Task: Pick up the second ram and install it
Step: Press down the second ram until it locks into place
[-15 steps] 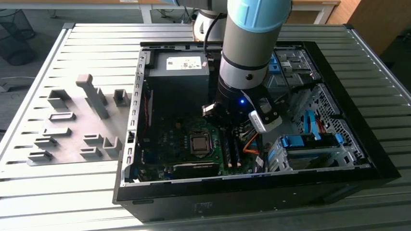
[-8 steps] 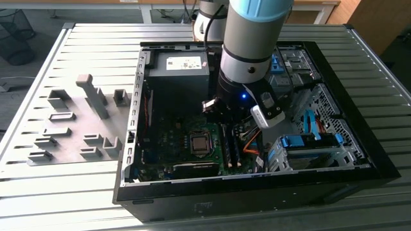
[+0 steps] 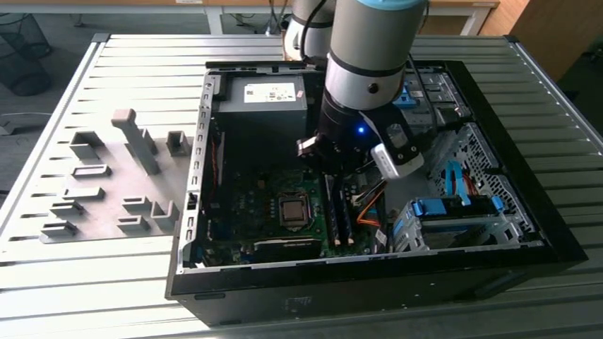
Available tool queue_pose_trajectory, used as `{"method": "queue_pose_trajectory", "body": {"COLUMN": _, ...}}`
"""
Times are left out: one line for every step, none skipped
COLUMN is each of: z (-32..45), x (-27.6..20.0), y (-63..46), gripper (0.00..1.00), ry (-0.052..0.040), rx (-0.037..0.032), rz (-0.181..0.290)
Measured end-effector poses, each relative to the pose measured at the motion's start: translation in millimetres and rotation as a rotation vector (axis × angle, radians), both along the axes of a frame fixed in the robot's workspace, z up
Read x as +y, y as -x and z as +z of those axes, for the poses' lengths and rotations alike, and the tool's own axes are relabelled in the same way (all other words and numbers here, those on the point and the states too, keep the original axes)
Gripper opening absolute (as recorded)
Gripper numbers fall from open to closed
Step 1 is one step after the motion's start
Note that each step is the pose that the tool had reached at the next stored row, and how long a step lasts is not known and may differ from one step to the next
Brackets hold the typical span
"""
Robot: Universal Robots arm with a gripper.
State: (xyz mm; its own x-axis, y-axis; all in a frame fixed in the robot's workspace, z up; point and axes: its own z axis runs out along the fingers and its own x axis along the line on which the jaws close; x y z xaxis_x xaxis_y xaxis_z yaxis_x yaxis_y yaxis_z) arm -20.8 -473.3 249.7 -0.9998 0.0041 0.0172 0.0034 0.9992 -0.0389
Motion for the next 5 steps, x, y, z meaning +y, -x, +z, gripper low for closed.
{"method": "queue_pose_trajectory", "body": {"z": 0.1, "x": 0.0, "y": 0.0, "gripper": 0.11, "ry": -0.0001, "rx": 0.0000, "rz": 0.000}}
{"method": "queue_pose_trajectory", "body": {"z": 0.8, "x": 0.0, "y": 0.0, "gripper": 0.11, "ry": 0.0002, "rx": 0.0001, "rz": 0.000}}
{"method": "queue_pose_trajectory", "body": {"z": 1.4, "x": -0.1, "y": 0.0, "gripper": 0.11, "ry": 0.0003, "rx": 0.0001, "rz": 0.000}}
{"method": "queue_pose_trajectory", "body": {"z": 1.5, "x": 0.0, "y": 0.0, "gripper": 0.11, "ry": 0.0003, "rx": 0.0001, "rz": 0.000}}
{"method": "queue_pose_trajectory", "body": {"z": 1.6, "x": 0.0, "y": 0.0, "gripper": 0.11, "ry": 0.0002, "rx": 0.0001, "rz": 0.000}}
